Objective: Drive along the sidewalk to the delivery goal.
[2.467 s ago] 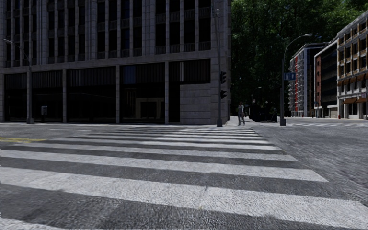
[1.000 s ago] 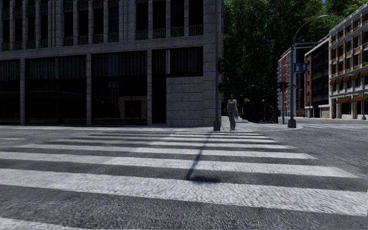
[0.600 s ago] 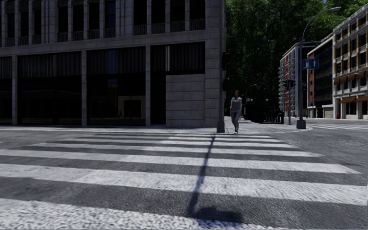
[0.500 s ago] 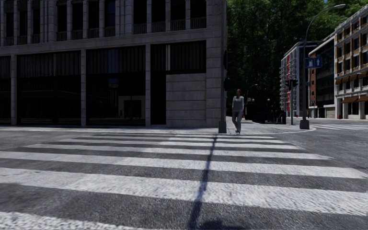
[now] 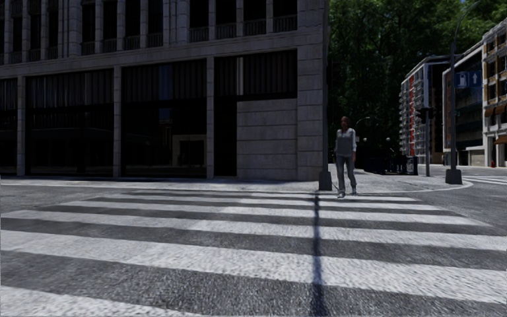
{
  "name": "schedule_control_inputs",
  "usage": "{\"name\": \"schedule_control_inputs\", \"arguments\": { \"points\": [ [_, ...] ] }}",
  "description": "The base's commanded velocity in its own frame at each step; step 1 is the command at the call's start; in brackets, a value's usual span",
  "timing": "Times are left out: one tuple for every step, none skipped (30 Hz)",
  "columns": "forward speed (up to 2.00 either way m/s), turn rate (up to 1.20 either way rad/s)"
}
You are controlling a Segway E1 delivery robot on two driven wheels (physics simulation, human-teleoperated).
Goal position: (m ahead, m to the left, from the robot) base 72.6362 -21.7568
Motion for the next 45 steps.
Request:
{"name": "schedule_control_inputs", "arguments": {
  "points": [
    [2.0, 0.33],
    [2.0, 0.35],
    [2.0, 0.36],
    [2.0, 0.36],
    [2.0, 0.36],
    [2.0, 0.37],
    [2.0, 0.37],
    [2.0, 0.37],
    [2.0, 0.38],
    [2.0, 0.39],
    [2.0, 0.42],
    [2.0, 0.45],
    [2.0, 0.47],
    [2.0, 0.48],
    [2.0, 0.49],
    [2.0, 0.49],
    [2.0, 0.49],
    [2.0, 0.49],
    [2.0, 0.49],
    [2.0, 0.49],
    [2.0, 0.49],
    [2.0, 0.49],
    [2.0, 0.49],
    [2.0, 0.31],
    [2.0, 0.06],
    [2.0, 0.0],
    [2.0, 0.0],
    [2.0, 0.0],
    [2.0, 0.0],
    [2.0, 0.0],
    [2.0, 0.0],
    [2.0, 0.0],
    [2.0, 0.0],
    [2.0, 0.0],
    [2.0, 0.0],
    [2.0, 0.0],
    [2.0, 0.0],
    [2.0, 0.0],
    [2.0, 0.0],
    [2.0, 0.0],
    [2.0, 0.0],
    [2.0, -0.01],
    [2.0, -0.11],
    [1.94, -0.19],
    [1.88, -0.23]
  ]
}}
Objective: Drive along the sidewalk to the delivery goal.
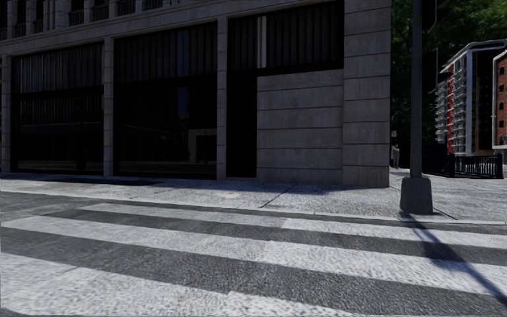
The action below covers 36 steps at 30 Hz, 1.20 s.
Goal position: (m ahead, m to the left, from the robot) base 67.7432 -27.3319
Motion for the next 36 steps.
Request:
{"name": "schedule_control_inputs", "arguments": {
  "points": [
    [1.85, -0.24],
    [1.8, -0.27],
    [1.76, -0.33],
    [1.76, -0.33],
    [1.74, -0.36],
    [1.73, -0.39],
    [1.73, -0.42],
    [1.73, -0.44],
    [1.73, -0.44],
    [1.73, -0.44],
    [1.73, -0.44],
    [1.73, -0.44],
    [1.73, -0.44],
    [1.73, -0.44],
    [1.73, -0.44],
    [1.73, -0.44],
    [1.73, -0.44],
    [1.73, -0.44],
    [1.73, -0.44],
    [1.73, -0.45],
    [1.73, -0.45],
    [1.72, -0.45],
    [1.72, -0.45],
    [1.72, -0.45],
    [1.72, -0.45],
    [1.72, -0.45],
    [1.72, -0.45],
    [1.72, -0.45],
    [1.72, -0.45],
    [1.72, -0.45],
    [1.72, -0.45],
    [1.72, -0.45],
    [1.72, -0.45],
    [1.72, -0.45],
    [1.72, -0.45],
    [1.72, -0.45]
  ]
}}
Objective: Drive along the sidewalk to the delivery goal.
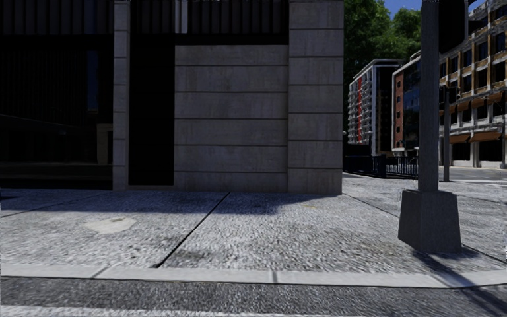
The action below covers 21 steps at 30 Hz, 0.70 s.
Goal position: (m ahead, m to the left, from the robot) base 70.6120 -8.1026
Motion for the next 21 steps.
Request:
{"name": "schedule_control_inputs", "arguments": {
  "points": [
    [1.72, -0.45],
    [1.72, -0.45],
    [1.72, -0.45],
    [1.72, -0.45],
    [1.72, -0.45],
    [1.72, -0.45],
    [1.72, -0.45],
    [1.72, -0.45],
    [1.72, -0.45],
    [1.72, -0.45],
    [1.72, -0.45],
    [1.72, -0.45],
    [1.72, -0.45],
    [1.72, -0.45],
    [1.72, -0.45],
    [1.72, -0.45],
    [1.72, -0.45],
    [1.72, -0.44],
    [1.72, -0.41],
    [1.72, -0.4],
    [1.72, -0.4]
  ]
}}
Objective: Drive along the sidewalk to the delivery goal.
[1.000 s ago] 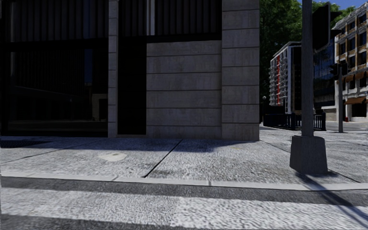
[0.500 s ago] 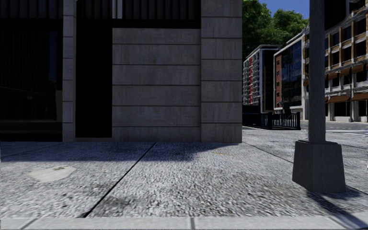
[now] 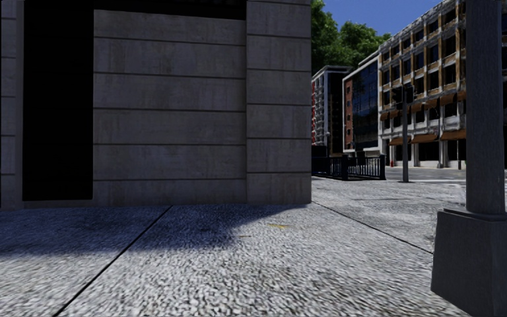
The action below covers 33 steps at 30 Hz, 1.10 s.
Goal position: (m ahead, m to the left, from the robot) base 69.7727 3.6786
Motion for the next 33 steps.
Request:
{"name": "schedule_control_inputs", "arguments": {
  "points": [
    [1.72, -0.4],
    [1.72, -0.4],
    [1.72, -0.4],
    [1.72, -0.4],
    [1.72, -0.4],
    [1.72, -0.4],
    [1.72, -0.4],
    [1.72, -0.4],
    [1.72, -0.46],
    [1.72, -0.5],
    [1.72, -0.51],
    [1.72, -0.51],
    [1.72, -0.51],
    [1.72, -0.51],
    [1.72, -0.51],
    [1.72, -0.51],
    [1.72, -0.51],
    [1.72, -0.51],
    [1.72, -0.51],
    [1.72, -0.52],
    [1.72, -0.54],
    [1.72, -0.58],
    [1.71, -0.61],
    [1.71, -0.62],
    [1.71, -0.62],
    [1.71, -0.63],
    [1.71, -0.63],
    [1.71, -0.63],
    [1.7, -0.63],
    [1.7, -0.63],
    [1.7, -0.63],
    [1.69, -0.63],
    [1.68, -0.63]
  ]
}}
